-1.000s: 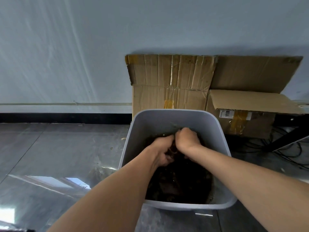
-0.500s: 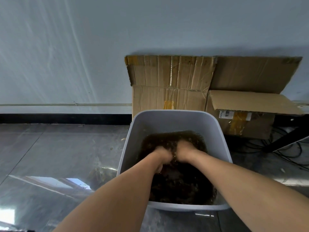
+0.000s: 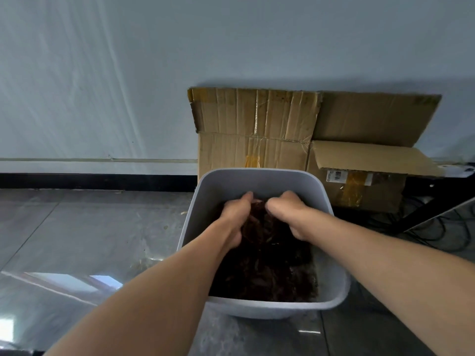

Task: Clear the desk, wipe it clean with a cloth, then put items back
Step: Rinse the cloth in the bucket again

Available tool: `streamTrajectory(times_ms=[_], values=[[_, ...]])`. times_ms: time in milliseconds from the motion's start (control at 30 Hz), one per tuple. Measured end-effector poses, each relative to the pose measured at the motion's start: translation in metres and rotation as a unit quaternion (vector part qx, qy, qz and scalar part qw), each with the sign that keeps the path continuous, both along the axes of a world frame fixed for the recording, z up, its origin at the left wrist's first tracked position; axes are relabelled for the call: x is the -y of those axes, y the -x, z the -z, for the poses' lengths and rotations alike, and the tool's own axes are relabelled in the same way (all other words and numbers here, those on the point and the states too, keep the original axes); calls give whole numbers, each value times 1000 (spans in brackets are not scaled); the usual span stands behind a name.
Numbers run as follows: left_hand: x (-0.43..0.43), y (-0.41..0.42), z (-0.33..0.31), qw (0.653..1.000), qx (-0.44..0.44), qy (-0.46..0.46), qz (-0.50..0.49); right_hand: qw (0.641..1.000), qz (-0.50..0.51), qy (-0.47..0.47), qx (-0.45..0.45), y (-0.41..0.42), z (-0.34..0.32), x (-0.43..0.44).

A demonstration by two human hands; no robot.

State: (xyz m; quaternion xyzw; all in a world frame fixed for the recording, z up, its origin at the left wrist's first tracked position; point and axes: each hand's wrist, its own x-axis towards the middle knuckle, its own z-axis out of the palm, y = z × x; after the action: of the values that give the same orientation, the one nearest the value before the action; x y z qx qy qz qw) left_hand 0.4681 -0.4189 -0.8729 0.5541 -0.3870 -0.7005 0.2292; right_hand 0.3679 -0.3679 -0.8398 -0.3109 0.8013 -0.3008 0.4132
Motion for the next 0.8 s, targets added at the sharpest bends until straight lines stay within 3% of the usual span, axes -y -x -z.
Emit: streamTrajectory(times_ms=[100,233,400,467,533,600,700,800], values=[[1,-3,1,1000,7,11,-26,991,-107,-76,31,5,-11,-5],[2,-5,4,999,22,2,-49,997,-71,-3,11,3,-9,-2],[-1,-11,7,984,-1,-171,52,966,42,52,249,3,-16,7],[0,-9,11,978,-28,-191,76,961,50,49,269,4,-16,8],[3,-6,17,982,-27,-175,67,982,36,30,185,3,-7,10],[5,-3,22,989,16,-134,62,999,6,7,40,0,3,10],[6,-1,39,990,140,6,34,985,-109,-41,-127,-6,18,8],[1,-4,38,934,317,154,61,954,-211,-84,-198,-13,32,7]])
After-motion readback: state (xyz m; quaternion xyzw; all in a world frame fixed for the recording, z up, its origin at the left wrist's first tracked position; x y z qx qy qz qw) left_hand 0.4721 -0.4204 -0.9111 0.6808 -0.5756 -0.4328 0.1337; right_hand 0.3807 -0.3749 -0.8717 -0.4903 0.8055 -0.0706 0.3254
